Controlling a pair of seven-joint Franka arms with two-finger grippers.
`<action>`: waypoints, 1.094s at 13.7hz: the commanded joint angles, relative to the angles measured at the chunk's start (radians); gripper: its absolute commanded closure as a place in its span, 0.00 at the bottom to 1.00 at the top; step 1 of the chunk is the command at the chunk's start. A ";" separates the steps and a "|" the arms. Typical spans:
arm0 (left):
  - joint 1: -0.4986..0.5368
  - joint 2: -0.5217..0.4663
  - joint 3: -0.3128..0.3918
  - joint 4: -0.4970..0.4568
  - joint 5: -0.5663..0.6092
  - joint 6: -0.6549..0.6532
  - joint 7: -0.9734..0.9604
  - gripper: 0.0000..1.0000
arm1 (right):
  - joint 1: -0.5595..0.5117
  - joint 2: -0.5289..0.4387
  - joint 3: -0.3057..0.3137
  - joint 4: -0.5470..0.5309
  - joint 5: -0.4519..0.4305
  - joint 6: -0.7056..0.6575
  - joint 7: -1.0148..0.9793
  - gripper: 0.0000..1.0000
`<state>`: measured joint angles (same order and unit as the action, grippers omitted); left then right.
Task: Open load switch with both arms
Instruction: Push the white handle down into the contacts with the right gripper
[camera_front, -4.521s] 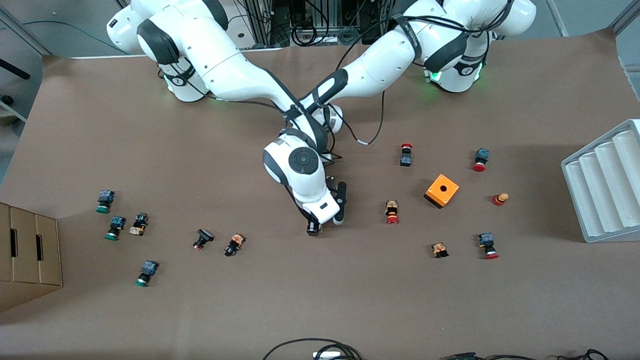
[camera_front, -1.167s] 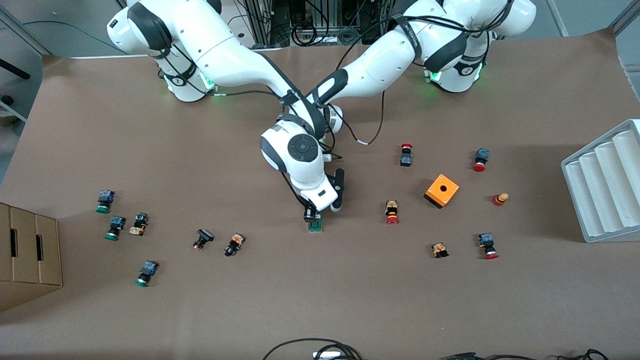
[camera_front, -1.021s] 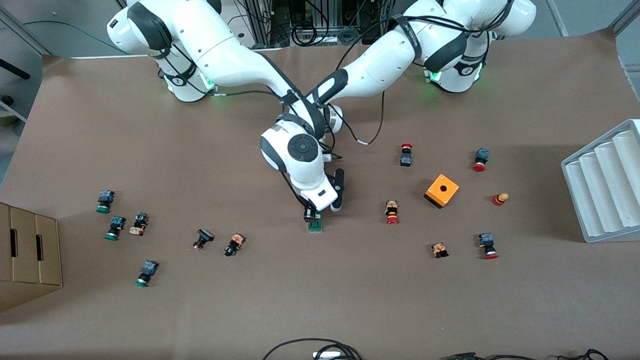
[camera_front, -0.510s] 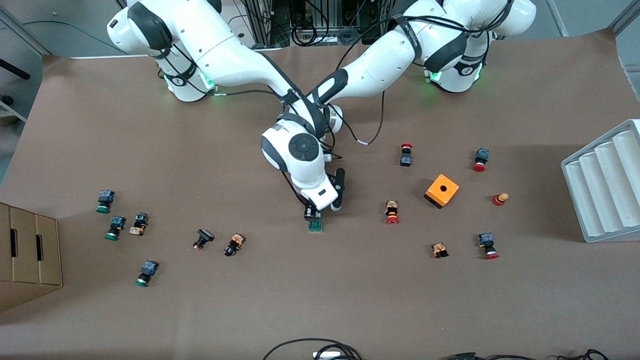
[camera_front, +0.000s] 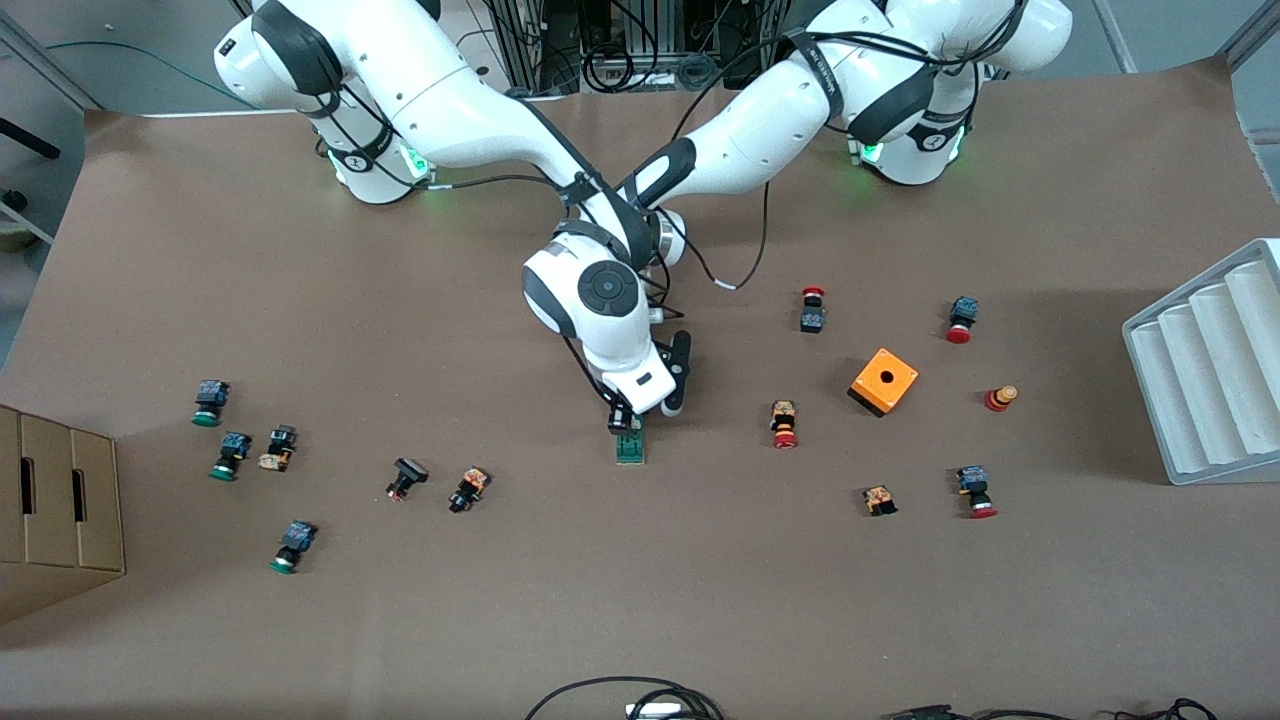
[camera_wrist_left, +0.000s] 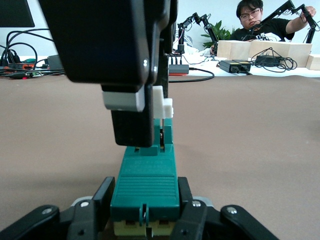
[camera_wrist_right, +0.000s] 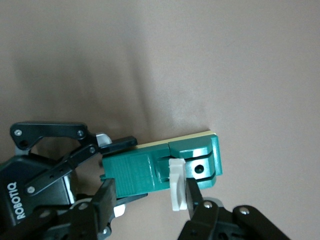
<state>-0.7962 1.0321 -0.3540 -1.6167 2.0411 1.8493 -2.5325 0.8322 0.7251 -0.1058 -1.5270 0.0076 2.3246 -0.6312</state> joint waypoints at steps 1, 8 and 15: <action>-0.014 0.019 0.009 0.023 0.005 -0.015 -0.002 0.43 | 0.010 -0.036 0.006 -0.051 0.015 0.002 0.021 0.35; -0.014 0.019 0.009 0.023 0.005 -0.015 0.000 0.43 | 0.013 -0.038 0.014 -0.087 0.012 0.038 0.048 0.36; -0.014 0.019 0.007 0.023 0.005 -0.015 0.000 0.43 | 0.013 -0.069 0.017 -0.137 0.012 0.067 0.054 0.36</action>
<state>-0.7962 1.0321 -0.3540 -1.6167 2.0411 1.8493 -2.5325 0.8332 0.6959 -0.0929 -1.5986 0.0076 2.3763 -0.5916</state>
